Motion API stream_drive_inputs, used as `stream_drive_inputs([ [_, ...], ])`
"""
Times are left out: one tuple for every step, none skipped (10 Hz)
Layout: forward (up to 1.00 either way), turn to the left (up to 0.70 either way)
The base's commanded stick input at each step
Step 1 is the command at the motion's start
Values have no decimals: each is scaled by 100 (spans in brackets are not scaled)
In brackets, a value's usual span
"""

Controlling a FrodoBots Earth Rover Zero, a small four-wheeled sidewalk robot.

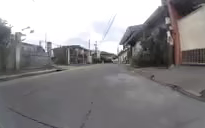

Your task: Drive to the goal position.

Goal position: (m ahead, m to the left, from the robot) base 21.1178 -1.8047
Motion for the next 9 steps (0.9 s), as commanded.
stream_drive_inputs([
  [83, 0],
  [83, -2],
  [83, -10],
  [83, -25],
  [83, -33],
  [83, -14],
  [83, 0],
  [83, 0],
  [83, 0],
])
